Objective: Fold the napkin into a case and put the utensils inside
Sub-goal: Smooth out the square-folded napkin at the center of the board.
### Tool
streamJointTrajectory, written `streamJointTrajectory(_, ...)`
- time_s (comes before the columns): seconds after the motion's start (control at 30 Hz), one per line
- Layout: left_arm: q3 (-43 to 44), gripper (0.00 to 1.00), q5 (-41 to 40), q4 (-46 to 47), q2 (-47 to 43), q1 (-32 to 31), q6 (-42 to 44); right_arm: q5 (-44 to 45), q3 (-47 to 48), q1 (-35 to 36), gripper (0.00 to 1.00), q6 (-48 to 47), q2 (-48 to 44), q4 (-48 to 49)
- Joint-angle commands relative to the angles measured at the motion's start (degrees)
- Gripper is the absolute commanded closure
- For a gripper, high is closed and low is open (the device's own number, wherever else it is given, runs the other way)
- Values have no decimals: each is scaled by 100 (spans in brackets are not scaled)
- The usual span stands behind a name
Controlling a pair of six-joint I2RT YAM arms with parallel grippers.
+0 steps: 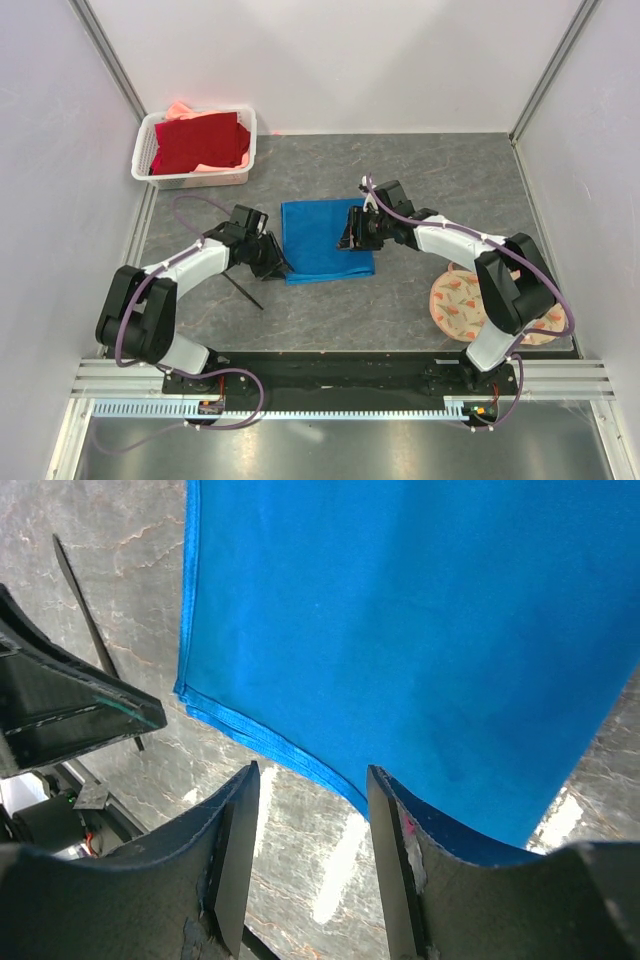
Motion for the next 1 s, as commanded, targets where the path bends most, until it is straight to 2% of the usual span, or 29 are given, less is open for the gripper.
streamJointTrajectory(0.0,3,60,-145,-59,221,-14,-284,143,-123,-69,46,-149,-345,86)
streamJointTrajectory(0.5,222,61,-356,2,625,-14,-258,179,-342,-165,46,-220,-442,112)
streamJointTrajectory(0.97,249,66,-427,73,494,-14,-241,108,-439,-157,46,-167,-389,253)
